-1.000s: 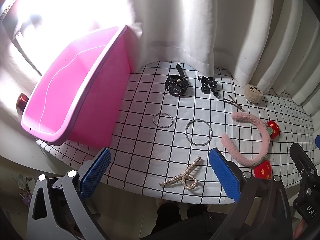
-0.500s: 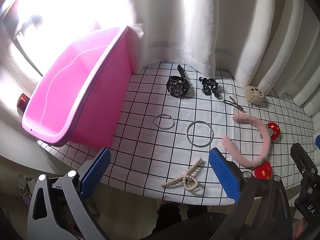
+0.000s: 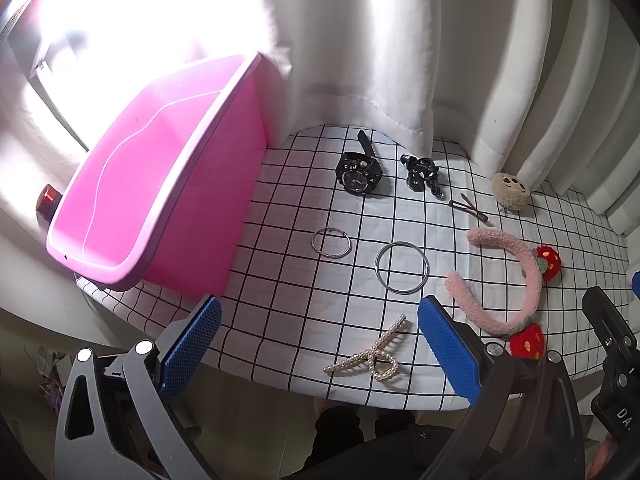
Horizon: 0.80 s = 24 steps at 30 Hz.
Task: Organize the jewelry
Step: 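Move both tools toward the pearl clip and strawberry headband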
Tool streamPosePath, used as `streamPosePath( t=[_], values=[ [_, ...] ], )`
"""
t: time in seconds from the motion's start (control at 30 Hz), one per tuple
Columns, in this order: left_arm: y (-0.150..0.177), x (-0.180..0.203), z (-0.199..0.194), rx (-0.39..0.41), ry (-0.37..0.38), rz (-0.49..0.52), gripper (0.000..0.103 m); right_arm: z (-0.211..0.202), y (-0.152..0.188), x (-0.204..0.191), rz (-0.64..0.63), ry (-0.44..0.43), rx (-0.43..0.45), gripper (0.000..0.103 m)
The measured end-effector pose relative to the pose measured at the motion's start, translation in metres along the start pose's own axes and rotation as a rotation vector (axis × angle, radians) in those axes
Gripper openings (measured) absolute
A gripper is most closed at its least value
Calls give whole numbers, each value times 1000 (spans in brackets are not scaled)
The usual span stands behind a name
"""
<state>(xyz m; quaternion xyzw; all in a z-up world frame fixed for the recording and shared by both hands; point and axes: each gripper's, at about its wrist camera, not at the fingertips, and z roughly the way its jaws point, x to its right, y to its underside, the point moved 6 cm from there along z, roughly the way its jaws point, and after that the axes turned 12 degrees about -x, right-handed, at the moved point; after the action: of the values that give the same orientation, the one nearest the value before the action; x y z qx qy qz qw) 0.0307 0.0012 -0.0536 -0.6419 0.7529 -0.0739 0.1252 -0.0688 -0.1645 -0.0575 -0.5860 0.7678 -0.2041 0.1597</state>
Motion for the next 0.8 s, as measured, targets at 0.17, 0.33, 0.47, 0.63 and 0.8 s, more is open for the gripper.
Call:
streamPosePath(
  t=[0.17,0.33,0.47,0.63,0.8],
  values=[
    [0,-7,1,-5,4,-5,97,1,1,0,-4,-6,-6,94],
    [7,-14,10,-24,16,-22,97,10,7,2,-8,-31,-35,94],
    [18,-25,25,-46,49,-47,97,26,19,10,4,-53,-74,94],
    [36,-43,54,-60,53,-65,97,50,37,26,31,-71,-119,94],
    [50,-55,82,-95,73,-95,97,72,52,38,46,-66,-156,94]
  ],
)
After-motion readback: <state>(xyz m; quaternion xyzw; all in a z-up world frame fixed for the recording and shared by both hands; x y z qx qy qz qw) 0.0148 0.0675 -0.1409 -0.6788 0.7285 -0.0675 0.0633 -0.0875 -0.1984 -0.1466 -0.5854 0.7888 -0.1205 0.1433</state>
